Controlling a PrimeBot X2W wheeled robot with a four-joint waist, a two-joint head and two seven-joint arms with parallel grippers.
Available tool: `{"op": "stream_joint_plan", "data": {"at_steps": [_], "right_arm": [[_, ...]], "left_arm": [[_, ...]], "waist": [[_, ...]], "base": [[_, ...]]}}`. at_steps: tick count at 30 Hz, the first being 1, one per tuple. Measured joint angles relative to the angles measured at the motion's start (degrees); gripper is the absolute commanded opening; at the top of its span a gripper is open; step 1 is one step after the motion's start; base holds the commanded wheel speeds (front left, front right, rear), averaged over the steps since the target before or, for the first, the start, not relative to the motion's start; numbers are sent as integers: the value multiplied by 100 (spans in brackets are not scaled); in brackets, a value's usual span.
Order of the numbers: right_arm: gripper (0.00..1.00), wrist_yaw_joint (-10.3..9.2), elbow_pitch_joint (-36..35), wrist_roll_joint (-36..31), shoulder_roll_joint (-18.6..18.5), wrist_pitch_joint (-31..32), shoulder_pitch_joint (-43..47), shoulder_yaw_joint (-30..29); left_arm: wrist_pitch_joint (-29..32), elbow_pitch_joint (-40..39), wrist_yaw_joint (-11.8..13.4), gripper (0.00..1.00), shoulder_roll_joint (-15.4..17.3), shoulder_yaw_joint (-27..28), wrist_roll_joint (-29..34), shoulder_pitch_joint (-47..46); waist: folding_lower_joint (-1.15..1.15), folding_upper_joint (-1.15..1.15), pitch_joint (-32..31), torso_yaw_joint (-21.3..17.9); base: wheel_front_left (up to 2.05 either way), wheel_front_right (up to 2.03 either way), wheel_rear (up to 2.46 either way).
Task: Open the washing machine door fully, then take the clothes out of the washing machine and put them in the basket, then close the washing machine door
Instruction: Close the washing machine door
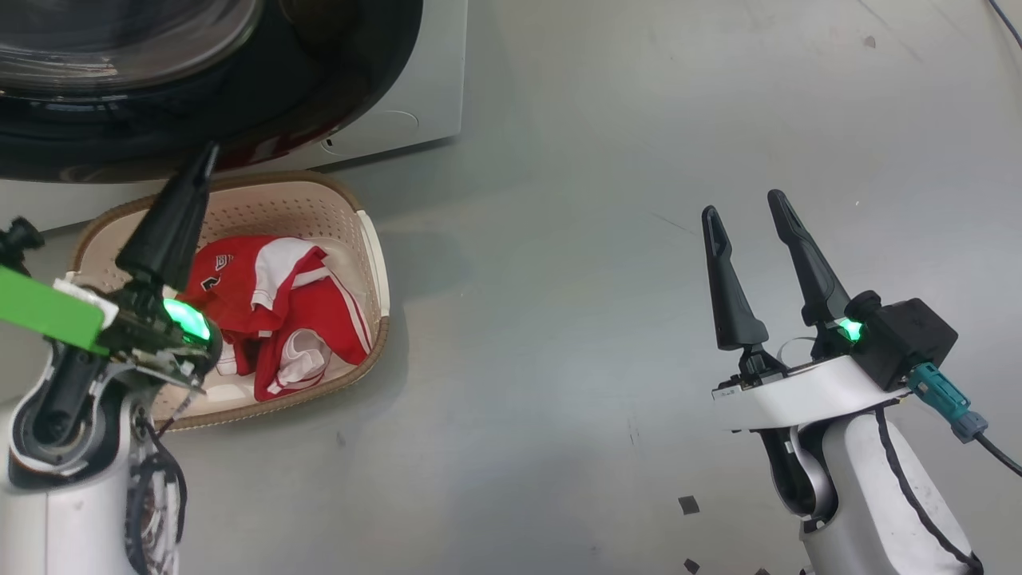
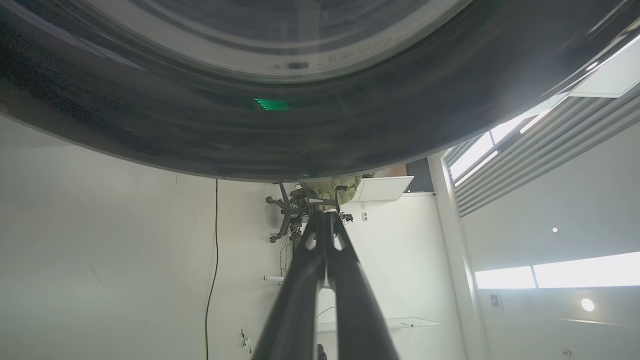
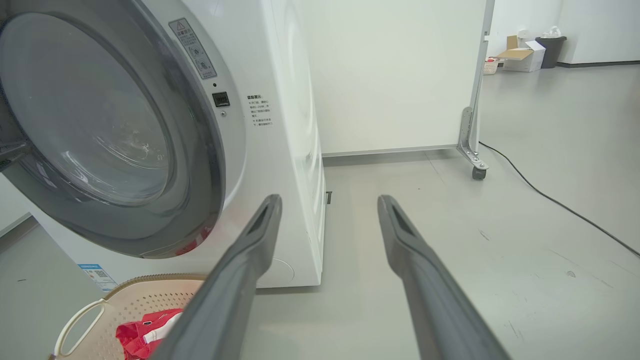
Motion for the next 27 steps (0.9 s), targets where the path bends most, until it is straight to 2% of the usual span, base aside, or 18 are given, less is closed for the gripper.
{"op": "stream_joint_plan", "data": {"at_steps": [3,4,5,9,12,20,27], "right_arm": [[100,1,80,-70,0,0,53,-20],[100,1,103,-90,0,0,94,-34],[100,1,130,-124,0,0,141,-54],[100,3,254,-212,-1,0,265,-86],[100,46,312,-254,0,0,338,-100],[100,53,457,-319,-1,0,572,-132],[100,53,487,-379,0,1,774,-174]], "left_arm": [[-29,-189,0,0,-77,-5,-76,405],[-31,-229,0,9,-96,-15,-92,531],[-42,-255,0,24,-101,-42,-101,647],[-81,-385,0,45,-127,-92,-102,1073],[-129,-458,0,100,-132,-164,-102,1329],[-442,-611,0,100,-134,-250,-5,1873],[-1318,-950,0,100,-131,-156,1107,2043]], "waist": [[0,0,-113,77],[0,0,-151,107],[0,0,-188,139],[0,0,-348,285],[0,0,-481,400],[0,0,-868,719],[0,0,-1181,1019]], "base": [[0,0,0],[0,0,0],[0,0,0],[0,0,0],[0,0,0],[0,0,0],[0,0,0]]}}
